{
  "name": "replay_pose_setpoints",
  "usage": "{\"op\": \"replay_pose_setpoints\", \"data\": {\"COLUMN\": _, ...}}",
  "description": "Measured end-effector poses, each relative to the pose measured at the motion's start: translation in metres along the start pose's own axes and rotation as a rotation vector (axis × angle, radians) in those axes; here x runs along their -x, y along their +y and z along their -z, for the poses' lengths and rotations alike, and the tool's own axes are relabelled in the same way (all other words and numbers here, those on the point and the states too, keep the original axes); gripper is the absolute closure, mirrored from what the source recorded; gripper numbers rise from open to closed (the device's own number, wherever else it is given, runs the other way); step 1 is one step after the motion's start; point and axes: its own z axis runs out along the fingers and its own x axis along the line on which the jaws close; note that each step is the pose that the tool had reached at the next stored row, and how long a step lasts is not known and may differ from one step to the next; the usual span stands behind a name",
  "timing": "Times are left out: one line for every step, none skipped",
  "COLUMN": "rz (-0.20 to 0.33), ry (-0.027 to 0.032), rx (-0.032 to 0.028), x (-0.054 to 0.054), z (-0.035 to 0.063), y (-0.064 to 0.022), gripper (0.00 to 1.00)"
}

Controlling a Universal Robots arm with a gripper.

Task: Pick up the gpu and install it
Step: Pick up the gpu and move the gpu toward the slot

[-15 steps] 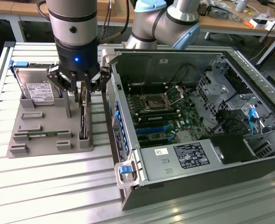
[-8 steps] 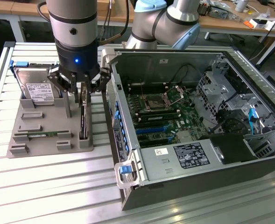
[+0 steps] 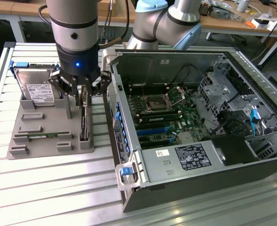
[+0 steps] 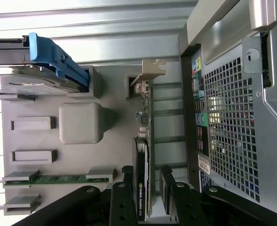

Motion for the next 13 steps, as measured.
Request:
{"op": "replay_pose_setpoints", "data": {"rz": 0.000, "ry": 0.0000, "rx": 0.0000, "x": 0.0000, "z": -0.0004, "y": -0.0001, "gripper": 0.64}}
{"op": "replay_pose_setpoints", "data": {"rz": 0.000, "ry": 0.0000, "rx": 0.0000, "x": 0.0000, "z": -0.0011, "y": -0.0001, "gripper": 0.64}}
{"op": "replay_pose_setpoints", "data": {"rz": 0.000, "ry": -0.0001, "rx": 0.0001, "x": 0.0000, "z": -0.0017, "y": -0.0001, "gripper": 0.64}}
{"op": "replay_pose_setpoints", "data": {"rz": 0.000, "ry": 0.0000, "rx": 0.0000, "x": 0.0000, "z": -0.0023, "y": -0.0002, "gripper": 0.64}}
{"op": "replay_pose_setpoints", "data": {"rz": 0.000, "ry": 0.0000, "rx": 0.0000, "x": 0.0000, "z": -0.0025, "y": -0.0002, "gripper": 0.64}}
{"op": "replay_pose_setpoints", "data": {"rz": 0.000, "ry": 0.0000, "rx": 0.0000, "x": -0.0001, "z": -0.0032, "y": -0.0002, "gripper": 0.64}}
{"op": "replay_pose_setpoints", "data": {"rz": 0.000, "ry": 0.0000, "rx": 0.0000, "x": -0.0001, "z": -0.0036, "y": -0.0002, "gripper": 0.64}}
{"op": "replay_pose_setpoints", "data": {"rz": 0.000, "ry": -0.0001, "rx": 0.0001, "x": -0.0001, "z": -0.0041, "y": -0.0002, "gripper": 0.64}}
{"op": "replay_pose_setpoints", "data": {"rz": 0.000, "ry": 0.0000, "rx": 0.0001, "x": -0.0001, "z": -0.0048, "y": -0.0003, "gripper": 0.64}}
{"op": "replay_pose_setpoints", "data": {"rz": 0.000, "ry": 0.0000, "rx": 0.0000, "x": -0.0001, "z": -0.0054, "y": -0.0003, "gripper": 0.64}}
{"op": "replay_pose_setpoints", "data": {"rz": 0.000, "ry": -0.0001, "rx": 0.0000, "x": -0.0001, "z": -0.0060, "y": -0.0003, "gripper": 0.64}}
{"op": "replay_pose_setpoints", "data": {"rz": 0.000, "ry": 0.0000, "rx": 0.0000, "x": -0.0001, "z": -0.0063, "y": -0.0004, "gripper": 0.64}}
{"op": "replay_pose_setpoints", "data": {"rz": 0.000, "ry": 0.0000, "rx": 0.0000, "x": -0.0001, "z": -0.0068, "y": -0.0004, "gripper": 0.64}}
